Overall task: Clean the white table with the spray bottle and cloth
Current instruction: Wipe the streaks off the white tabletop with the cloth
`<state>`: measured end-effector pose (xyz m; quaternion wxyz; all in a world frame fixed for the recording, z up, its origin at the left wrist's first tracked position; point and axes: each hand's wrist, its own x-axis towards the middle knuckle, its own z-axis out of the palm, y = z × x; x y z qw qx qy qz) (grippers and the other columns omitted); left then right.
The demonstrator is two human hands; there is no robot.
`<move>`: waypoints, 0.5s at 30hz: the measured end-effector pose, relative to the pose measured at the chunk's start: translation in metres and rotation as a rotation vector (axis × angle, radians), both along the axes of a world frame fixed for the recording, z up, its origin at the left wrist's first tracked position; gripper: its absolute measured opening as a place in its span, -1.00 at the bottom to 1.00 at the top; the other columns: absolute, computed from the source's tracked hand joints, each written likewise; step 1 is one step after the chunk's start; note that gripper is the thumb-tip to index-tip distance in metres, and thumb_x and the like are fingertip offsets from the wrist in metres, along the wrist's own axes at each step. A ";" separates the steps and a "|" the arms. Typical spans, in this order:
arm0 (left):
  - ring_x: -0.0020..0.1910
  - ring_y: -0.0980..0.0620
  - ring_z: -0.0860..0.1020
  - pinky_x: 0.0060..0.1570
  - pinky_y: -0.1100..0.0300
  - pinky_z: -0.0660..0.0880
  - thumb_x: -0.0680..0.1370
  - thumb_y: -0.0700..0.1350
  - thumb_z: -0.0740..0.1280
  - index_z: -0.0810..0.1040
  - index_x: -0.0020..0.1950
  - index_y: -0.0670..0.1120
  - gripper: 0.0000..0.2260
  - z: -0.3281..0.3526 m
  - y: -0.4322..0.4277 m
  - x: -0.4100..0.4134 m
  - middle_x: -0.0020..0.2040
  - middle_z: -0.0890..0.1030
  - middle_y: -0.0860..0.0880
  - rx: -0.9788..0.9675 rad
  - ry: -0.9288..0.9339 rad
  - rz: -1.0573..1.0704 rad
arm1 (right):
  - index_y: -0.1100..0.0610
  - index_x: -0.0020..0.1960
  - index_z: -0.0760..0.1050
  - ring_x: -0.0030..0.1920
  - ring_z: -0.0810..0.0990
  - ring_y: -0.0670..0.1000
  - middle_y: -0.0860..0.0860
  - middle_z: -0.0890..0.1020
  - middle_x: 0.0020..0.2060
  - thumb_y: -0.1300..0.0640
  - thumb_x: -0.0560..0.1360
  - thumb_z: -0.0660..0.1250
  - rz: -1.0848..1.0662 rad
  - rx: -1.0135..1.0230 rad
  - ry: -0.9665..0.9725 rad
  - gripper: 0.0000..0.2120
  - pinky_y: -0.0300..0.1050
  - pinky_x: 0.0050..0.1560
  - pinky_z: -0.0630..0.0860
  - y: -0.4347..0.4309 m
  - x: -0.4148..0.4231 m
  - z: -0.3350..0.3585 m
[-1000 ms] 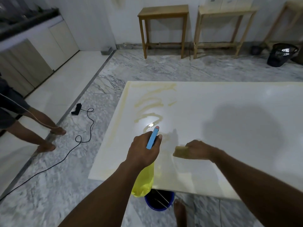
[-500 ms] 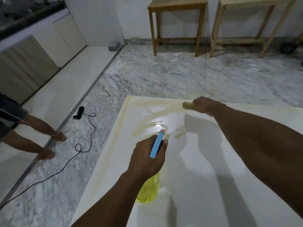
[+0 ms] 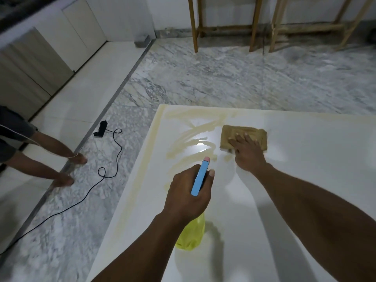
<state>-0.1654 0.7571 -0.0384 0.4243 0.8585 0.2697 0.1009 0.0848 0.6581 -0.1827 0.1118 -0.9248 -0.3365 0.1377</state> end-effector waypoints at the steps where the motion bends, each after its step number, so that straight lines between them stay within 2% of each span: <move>1: -0.35 -0.22 0.61 -0.26 -0.23 0.65 0.62 0.23 0.27 0.52 -0.15 -0.07 -0.61 0.003 -0.003 -0.009 -0.34 0.55 -0.11 0.005 -0.001 -0.011 | -0.11 0.56 0.20 0.61 -0.04 0.13 -0.04 0.13 0.60 0.22 0.57 0.11 -0.008 0.016 0.008 -0.42 0.27 0.52 -0.03 -0.008 -0.019 0.001; 5: -0.36 -0.20 0.61 -0.28 -0.25 0.65 0.62 0.21 0.28 0.49 -0.19 -0.02 -0.65 0.014 -0.014 -0.052 -0.36 0.53 -0.07 0.020 -0.021 -0.055 | -0.13 0.57 0.17 0.61 -0.04 0.11 -0.07 0.10 0.60 0.19 0.59 0.10 -0.013 0.036 0.038 -0.43 0.23 0.53 -0.05 -0.039 -0.102 0.001; 10: -0.33 -0.21 0.62 -0.25 -0.21 0.67 0.62 0.23 0.27 0.57 -0.07 -0.08 -0.62 0.021 -0.033 -0.136 -0.34 0.55 -0.10 0.039 -0.046 -0.106 | -0.15 0.58 0.14 0.61 -0.08 0.05 -0.13 0.06 0.60 0.17 0.62 0.08 -0.067 0.044 0.082 -0.44 0.18 0.55 -0.11 -0.084 -0.234 0.005; 15: -0.34 -0.22 0.62 -0.22 -0.25 0.67 0.63 0.23 0.28 0.50 -0.20 -0.02 -0.64 0.015 -0.046 -0.241 -0.39 0.51 -0.02 -0.009 -0.002 -0.113 | -0.15 0.56 0.20 0.61 -0.06 0.05 -0.13 0.11 0.59 0.20 0.61 0.09 -0.089 0.084 0.080 -0.45 0.18 0.54 -0.08 -0.121 -0.361 0.006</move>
